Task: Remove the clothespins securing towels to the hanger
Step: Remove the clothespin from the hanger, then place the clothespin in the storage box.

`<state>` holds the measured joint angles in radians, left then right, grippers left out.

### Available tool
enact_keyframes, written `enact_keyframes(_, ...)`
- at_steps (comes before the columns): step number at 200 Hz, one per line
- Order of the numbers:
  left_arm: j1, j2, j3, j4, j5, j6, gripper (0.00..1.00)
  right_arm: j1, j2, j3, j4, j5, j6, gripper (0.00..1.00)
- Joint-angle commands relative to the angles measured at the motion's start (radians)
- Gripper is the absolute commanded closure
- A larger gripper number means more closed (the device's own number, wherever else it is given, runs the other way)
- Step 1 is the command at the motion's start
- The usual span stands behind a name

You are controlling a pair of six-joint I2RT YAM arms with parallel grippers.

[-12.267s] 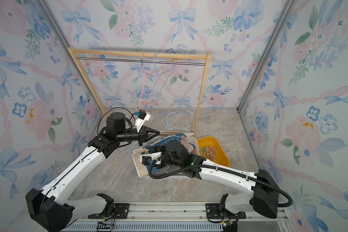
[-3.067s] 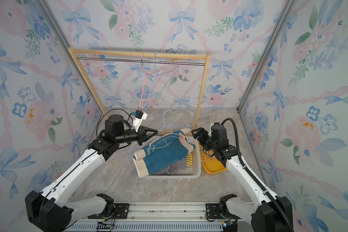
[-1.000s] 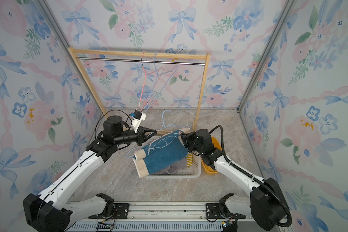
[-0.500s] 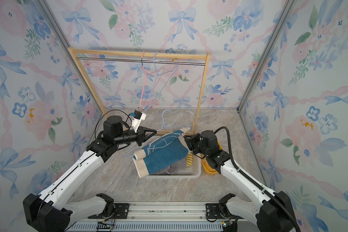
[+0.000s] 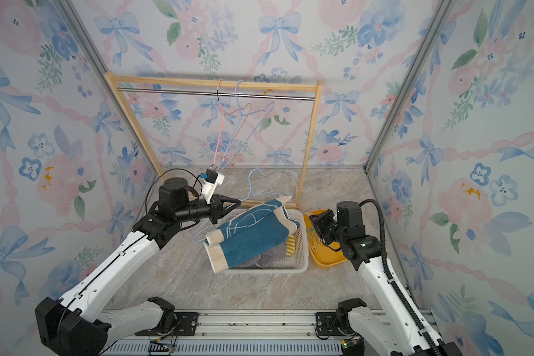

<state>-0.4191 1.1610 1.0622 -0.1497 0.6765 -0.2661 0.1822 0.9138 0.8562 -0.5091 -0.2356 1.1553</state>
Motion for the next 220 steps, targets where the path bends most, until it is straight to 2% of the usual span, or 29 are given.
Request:
enact_keyframes(1, -0.005, -0.004, -0.008, 0.030, 0.005, 0.016, 1.00, -0.080, 0.020, 0.069, -0.208, 0.027, -0.216, 0.94)
enact_keyframes(27, -0.007, -0.006, -0.009, 0.030, 0.014, 0.016, 1.00, -0.129, 0.137, 0.107, -0.258, 0.015, -0.348, 0.93)
enact_keyframes(59, -0.010, -0.017, -0.012, 0.030, 0.015, 0.019, 1.00, -0.127, 0.338, 0.183, -0.347, -0.011, -0.512, 0.92)
enact_keyframes(92, -0.013, -0.021, -0.013, 0.030, 0.017, 0.021, 1.00, -0.100, 0.497, 0.264, -0.426, 0.076, -0.662, 0.92)
enact_keyframes(154, -0.018, -0.022, -0.018, 0.031, 0.014, 0.024, 1.00, -0.058, 0.707, 0.381, -0.522, 0.099, -0.807, 0.88)
enact_keyframes(181, -0.018, -0.023, -0.016, 0.031, 0.014, 0.024, 1.00, -0.044, 0.770, 0.401, -0.537, 0.100, -0.832, 0.82)
enact_keyframes(220, -0.018, -0.024, -0.019, 0.031, 0.014, 0.026, 1.00, -0.035, 0.840, 0.423, -0.559, 0.093, -0.865, 0.82)
